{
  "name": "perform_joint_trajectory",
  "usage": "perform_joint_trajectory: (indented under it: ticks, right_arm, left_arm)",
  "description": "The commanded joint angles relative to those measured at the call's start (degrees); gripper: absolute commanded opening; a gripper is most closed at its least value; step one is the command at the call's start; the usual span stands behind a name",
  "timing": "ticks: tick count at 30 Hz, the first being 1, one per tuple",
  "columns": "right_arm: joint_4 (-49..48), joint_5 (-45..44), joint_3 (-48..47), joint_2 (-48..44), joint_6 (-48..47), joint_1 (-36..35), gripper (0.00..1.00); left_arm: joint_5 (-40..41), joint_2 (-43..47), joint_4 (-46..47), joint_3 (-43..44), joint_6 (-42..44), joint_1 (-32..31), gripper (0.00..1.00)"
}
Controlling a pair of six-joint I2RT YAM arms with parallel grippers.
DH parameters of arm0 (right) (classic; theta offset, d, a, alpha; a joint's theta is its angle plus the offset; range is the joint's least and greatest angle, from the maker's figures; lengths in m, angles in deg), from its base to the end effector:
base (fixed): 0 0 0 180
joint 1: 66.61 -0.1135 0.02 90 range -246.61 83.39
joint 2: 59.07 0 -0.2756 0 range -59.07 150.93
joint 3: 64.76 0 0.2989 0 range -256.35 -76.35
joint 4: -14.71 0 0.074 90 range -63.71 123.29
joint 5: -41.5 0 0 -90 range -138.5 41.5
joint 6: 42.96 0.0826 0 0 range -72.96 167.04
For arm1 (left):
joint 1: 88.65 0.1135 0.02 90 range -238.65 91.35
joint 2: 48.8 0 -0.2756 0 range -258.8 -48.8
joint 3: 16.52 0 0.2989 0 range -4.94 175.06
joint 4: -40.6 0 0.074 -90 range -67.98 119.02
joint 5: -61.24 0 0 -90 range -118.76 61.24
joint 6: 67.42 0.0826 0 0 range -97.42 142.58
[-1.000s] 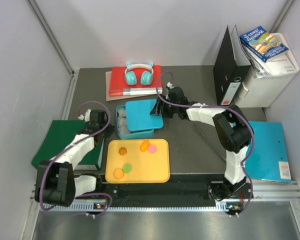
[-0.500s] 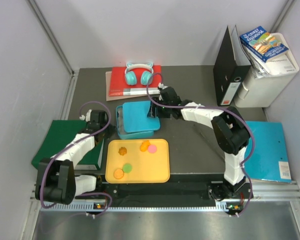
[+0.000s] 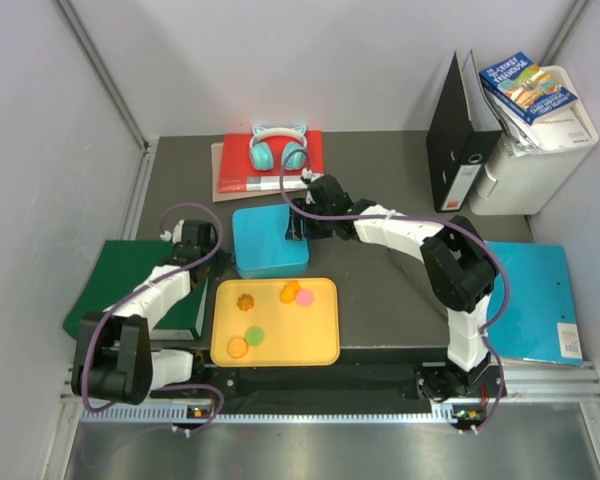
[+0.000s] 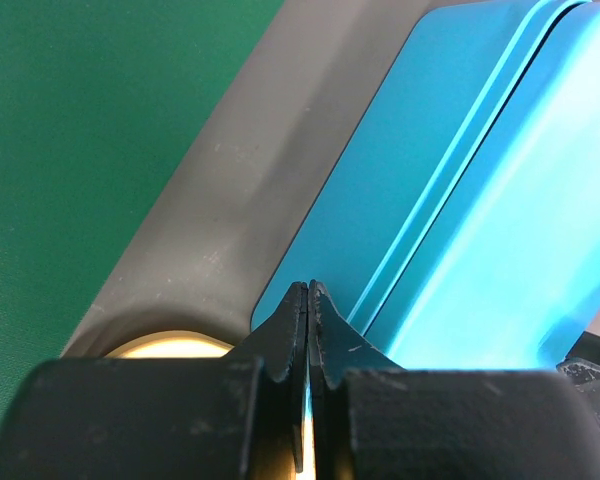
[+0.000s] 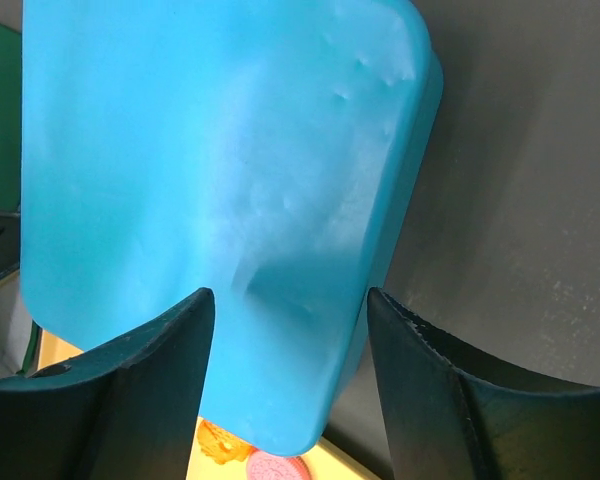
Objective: Pack the cookies
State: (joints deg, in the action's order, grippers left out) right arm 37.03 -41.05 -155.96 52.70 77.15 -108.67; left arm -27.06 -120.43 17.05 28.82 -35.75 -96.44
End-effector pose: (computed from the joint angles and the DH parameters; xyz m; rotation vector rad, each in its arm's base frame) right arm 0.3761 0.3538 0.1583 -0.3234 2.4233 0.7561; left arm 0.2996 -0.0385 0.1230 -1.0789 2.2538 -0.4672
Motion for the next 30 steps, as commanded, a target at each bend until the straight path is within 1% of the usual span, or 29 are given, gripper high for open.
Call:
perform_joint_trajectory:
  ticks: [1,5,8,12,15,19,24,27,28,30]
  right_arm:
    - [-0.4,-0.1,-3.4,-0.8,-2.5,-1.1,0.63]
    - [2.6,-1.2,-6.3,0.2,-3.7,-1.4,0.64]
    - [3.4,-3.7,-5.7,-0.8,-4.0,-1.4,0.65]
    - [4.7,-6.8,-5.6,-2.4,-4.9,-1.4,0.66]
    - [5.2,-7.3,-6.0,-2.8,-5.3,-1.4,0.67]
    - [5.7,-8.9,-6.3,-3.3,-5.5,-1.4,0.69]
    - [5.3,-13.4,-4.8,-6.5,-5.5,-1.2,0.7]
    - [3.2,-15.3,-2.0,-9.1,-4.0,-0.4,0.6]
    - [3.4,-15.6,-2.1,-9.3,-3.9,0.2,0.48]
    - [5.7,-17.0,-2.7,-8.5,-3.9,0.8,0.36]
  left_arm:
    - [-0.4,0.0,2.7,1.8,0.7,0.2,0.0]
    - [-0.2,-0.3,1.9,2.3,0.7,0.3,0.0]
    - [2.1,0.6,-0.8,3.5,1.5,0.3,0.01]
    - [9.0,3.4,-5.3,4.7,1.6,0.2,0.07]
    - [11.9,4.8,-7.1,5.2,1.5,0.3,0.13]
    - [13.8,5.2,-9.0,5.8,1.1,0.3,0.17]
    - [14.4,5.6,-9.3,6.8,1.4,0.4,0.18]
    - [14.1,3.6,-9.0,7.9,1.6,0.4,0.18]
    - [14.0,2.7,-8.9,8.6,1.7,0.4,0.18]
    - [13.4,-0.2,-8.4,9.2,1.5,0.4,0.13]
